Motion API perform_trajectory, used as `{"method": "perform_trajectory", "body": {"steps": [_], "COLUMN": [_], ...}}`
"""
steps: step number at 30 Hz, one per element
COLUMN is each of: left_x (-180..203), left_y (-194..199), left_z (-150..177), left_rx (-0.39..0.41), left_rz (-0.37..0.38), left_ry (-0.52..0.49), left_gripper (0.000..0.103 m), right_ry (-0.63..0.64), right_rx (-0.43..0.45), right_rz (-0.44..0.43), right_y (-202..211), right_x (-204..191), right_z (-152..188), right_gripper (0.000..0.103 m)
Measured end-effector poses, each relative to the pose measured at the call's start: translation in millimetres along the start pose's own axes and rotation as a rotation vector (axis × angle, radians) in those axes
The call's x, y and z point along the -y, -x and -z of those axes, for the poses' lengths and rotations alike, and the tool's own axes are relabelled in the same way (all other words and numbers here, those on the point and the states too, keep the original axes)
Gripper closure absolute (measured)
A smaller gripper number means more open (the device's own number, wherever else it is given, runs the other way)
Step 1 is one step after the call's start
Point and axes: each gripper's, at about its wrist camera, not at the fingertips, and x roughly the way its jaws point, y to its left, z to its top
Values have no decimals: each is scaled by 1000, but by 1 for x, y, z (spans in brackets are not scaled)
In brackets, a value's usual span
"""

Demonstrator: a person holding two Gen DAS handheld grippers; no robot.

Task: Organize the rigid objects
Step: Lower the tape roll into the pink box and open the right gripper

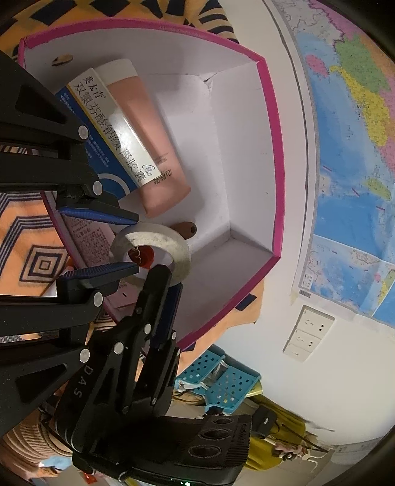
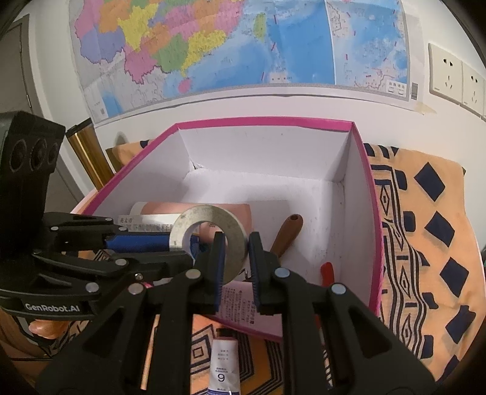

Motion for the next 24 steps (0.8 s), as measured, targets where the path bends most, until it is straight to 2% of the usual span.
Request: {"method": "perform_trajectory", "body": {"steps": [8,16,19,24], "left_x": [0,4,6,12], "left_y": [3,22,32,50], "left_z": [4,14,19,34], "left_rx": [17,70,91,127], "left_rz": [-27,-31,-30,-2], "left_ry": [4,-20,-37,-81], "left_gripper": [78,76,73,70], "right_ry": [-15,-27,-42,-31], "right_rx": [-1,24,42,77], "right_rz": [15,3,-36,-126], "right_y": [4,24,37,68], "right_x": [2,3,4,1], "right_z": [6,14,20,39], "right_gripper": [79,78,77,70]}}
